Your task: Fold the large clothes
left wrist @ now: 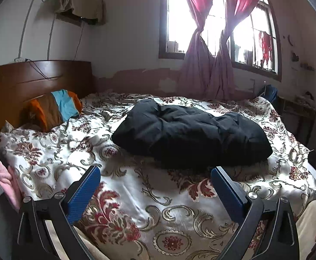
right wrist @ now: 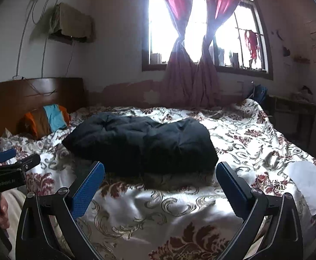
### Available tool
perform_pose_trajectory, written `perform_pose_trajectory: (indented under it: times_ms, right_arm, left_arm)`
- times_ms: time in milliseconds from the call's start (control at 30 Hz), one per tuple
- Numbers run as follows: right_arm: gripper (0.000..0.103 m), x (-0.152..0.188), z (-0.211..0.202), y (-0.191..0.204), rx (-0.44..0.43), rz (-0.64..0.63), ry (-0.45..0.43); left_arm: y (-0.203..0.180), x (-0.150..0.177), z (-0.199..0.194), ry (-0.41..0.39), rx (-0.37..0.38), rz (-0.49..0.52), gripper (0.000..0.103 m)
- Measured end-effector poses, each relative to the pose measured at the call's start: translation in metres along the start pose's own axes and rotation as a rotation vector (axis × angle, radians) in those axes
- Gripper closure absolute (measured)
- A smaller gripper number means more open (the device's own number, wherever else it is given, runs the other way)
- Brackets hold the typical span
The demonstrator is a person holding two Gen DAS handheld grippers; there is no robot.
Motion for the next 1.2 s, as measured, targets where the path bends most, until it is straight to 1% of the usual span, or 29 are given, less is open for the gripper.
perform_pose_trajectory:
  times_ms: [267, 467, 700, 1200]
  right_arm:
    - [0.002, 0.010, 0.007, 0.002, -0.005, -0.001, 0.041]
    - [0.002, 0.015, 0.009, 0.001, -0.002, 0.008, 0.058]
    - [0.002, 0.015, 0.010, 0.002, 0.001, 0.010, 0.060]
    - [0.002, 0.015, 0.009, 0.004, 0.004, 0.009, 0.058]
  left_arm:
    - [0.003, 0.014, 0.004, 0.009, -0.016, 0.020, 0.000]
    - [0.003, 0.015, 0.004, 0.011, -0.017, 0.021, 0.000]
    - [0.000, 0.016, 0.003, 0.007, -0.016, 0.039, 0.000]
    - [-0.003, 0.015, 0.001, 0.012, -0.001, 0.039, 0.000]
Point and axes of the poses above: each gripper's, at about its wrist camera, not at the fingertips, and z roughly the way its jaws point, y to its left, x to its underside, the point moved 8 cm from there along z, roughly the way its jaws point, and after that the axes turned 9 degrees about -z, right-handed, at the moved point
